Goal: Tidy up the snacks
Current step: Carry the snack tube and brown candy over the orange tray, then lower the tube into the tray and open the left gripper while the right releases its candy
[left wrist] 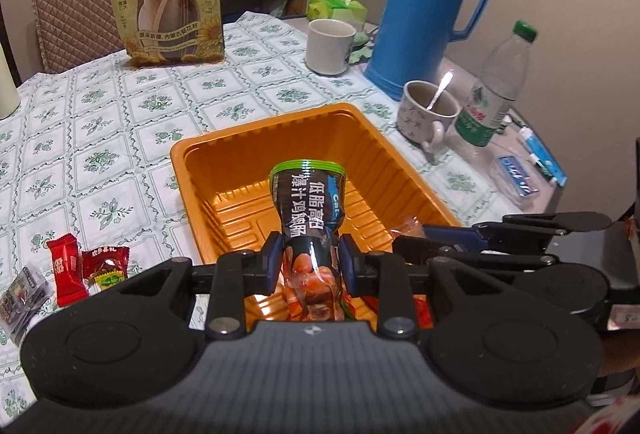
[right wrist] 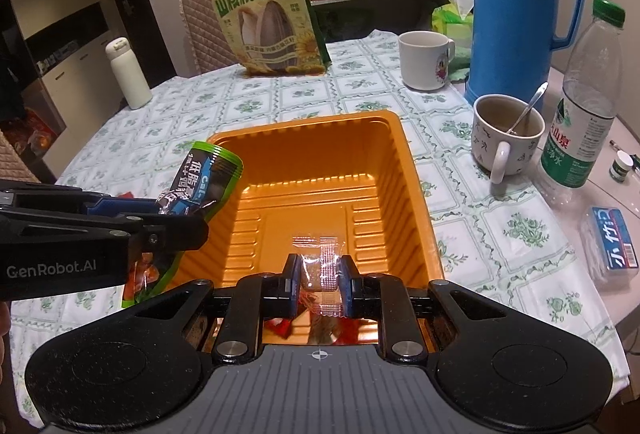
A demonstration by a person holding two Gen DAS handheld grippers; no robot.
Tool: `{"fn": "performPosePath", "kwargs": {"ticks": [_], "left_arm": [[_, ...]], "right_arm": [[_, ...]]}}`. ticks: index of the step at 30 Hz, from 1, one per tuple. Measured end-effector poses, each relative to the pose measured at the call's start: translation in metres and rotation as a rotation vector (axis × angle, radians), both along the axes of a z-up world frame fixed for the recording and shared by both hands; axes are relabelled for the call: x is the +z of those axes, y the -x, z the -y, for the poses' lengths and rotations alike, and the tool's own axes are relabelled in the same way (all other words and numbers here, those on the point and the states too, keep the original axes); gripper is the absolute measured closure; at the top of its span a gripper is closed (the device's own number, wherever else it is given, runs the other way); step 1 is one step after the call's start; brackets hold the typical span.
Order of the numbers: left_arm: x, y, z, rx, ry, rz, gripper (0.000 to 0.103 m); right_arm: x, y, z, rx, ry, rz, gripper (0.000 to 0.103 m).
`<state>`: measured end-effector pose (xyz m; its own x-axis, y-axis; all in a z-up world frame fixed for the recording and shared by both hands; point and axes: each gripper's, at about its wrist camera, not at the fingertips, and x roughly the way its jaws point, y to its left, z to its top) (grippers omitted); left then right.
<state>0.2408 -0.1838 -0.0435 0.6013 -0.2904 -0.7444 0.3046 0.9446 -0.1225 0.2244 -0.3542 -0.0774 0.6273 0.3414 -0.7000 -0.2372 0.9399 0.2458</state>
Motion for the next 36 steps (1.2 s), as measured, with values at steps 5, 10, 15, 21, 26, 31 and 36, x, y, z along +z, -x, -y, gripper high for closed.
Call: {"fn": "performPosePath", "kwargs": {"ticks": [5, 10, 15, 21, 26, 31, 36], "left_arm": [[-0.011, -0.019, 0.003, 0.021, 0.004, -0.024, 0.076], [-0.020, -0.037, 0.008, 0.032, -0.005, -0.039, 0.076], [-0.031, -0.051, 0.012, 0.048, -0.001, -0.061, 0.076], [-0.042, -0.064, 0.018, 0.051, -0.021, -0.081, 0.076], [-0.050, -0.071, 0.020, 0.050, -0.033, -0.102, 0.076], [-0.056, -0.074, 0.018, 0.049, -0.036, -0.113, 0.076], [-0.055, -0.073, 0.017, 0.033, -0.051, -0.105, 0.076]], "right_arm": [[-0.008, -0.020, 0.002, 0.002, -0.008, -0.006, 0.082], [-0.014, -0.036, 0.002, 0.004, -0.007, -0.012, 0.082], [-0.022, -0.047, 0.003, -0.011, -0.002, -0.028, 0.082], [-0.027, -0.054, 0.004, -0.025, 0.005, -0.049, 0.082], [-0.030, -0.056, 0.003, -0.027, 0.012, -0.055, 0.083], [-0.031, -0.057, 0.004, -0.031, 0.013, -0.061, 0.083], [-0.031, -0.058, 0.003, -0.029, 0.014, -0.061, 0.083]]}}
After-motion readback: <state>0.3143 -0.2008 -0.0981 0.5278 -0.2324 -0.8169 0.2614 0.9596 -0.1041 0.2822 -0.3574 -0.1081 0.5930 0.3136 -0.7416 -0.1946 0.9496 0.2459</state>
